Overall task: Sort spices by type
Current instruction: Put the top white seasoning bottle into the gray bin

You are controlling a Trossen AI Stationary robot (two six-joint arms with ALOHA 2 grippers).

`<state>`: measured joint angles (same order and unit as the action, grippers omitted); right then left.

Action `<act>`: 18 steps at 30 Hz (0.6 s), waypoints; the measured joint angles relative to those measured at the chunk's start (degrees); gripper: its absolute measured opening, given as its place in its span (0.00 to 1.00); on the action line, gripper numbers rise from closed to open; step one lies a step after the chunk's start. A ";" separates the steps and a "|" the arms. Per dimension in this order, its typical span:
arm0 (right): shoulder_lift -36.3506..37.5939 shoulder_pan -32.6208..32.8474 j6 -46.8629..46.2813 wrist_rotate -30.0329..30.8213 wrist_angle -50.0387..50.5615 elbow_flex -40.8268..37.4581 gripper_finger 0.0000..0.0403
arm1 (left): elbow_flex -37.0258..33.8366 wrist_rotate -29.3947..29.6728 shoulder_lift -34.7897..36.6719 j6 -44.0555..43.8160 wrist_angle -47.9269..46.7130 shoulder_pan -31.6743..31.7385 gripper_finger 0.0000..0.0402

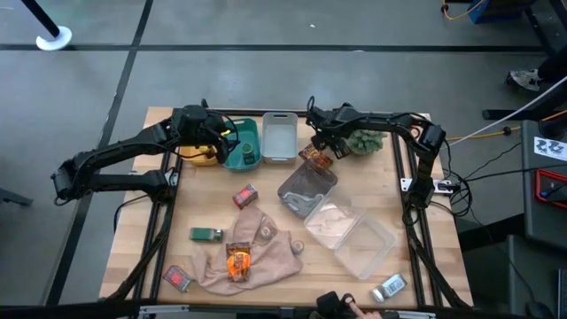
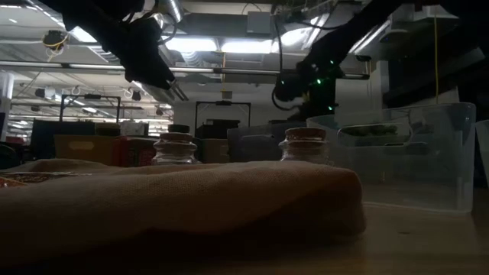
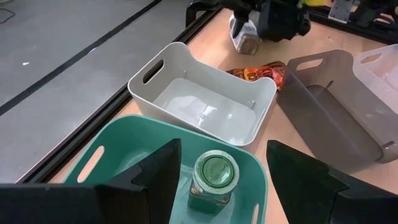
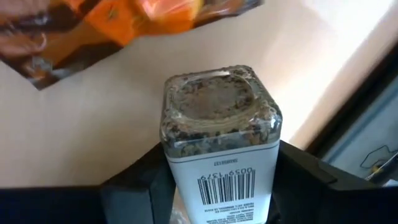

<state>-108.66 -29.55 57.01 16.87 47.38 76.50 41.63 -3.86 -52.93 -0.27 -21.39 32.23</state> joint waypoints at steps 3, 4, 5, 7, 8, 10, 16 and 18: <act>0.00 0.67 -1.43 -0.82 2.47 4.42 0.51 | 0.00 0.00 -0.02 0.02 0.00 0.00 0.55; 0.00 0.76 -1.61 -1.38 2.86 5.92 0.51 | 0.00 0.00 -0.02 0.02 0.04 0.00 0.55; 0.00 1.10 -1.90 -2.00 3.63 7.43 0.51 | 0.00 0.00 -0.07 0.02 0.29 0.00 0.55; 0.00 1.50 -3.09 -3.14 4.59 10.50 0.51 | 0.00 0.00 -0.07 0.07 1.23 0.00 0.55; 0.00 1.64 -3.68 -3.66 4.49 12.12 0.51 | 0.00 0.00 -0.07 0.31 1.80 0.00 0.55; 0.00 2.22 -5.06 -5.88 4.72 15.54 0.51 | 0.00 0.01 -0.07 1.06 2.94 0.00 0.55; 0.00 2.65 -12.30 -16.54 2.88 24.87 0.51 | 0.00 0.00 -0.07 3.76 8.78 -0.02 0.55; 0.00 2.65 -15.20 -21.12 1.70 27.35 0.51 | 0.00 0.00 -0.07 4.69 10.54 -0.01 0.55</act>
<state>-108.66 -26.89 41.81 -4.25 49.08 103.86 41.63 -3.86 -52.99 4.42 -10.85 32.22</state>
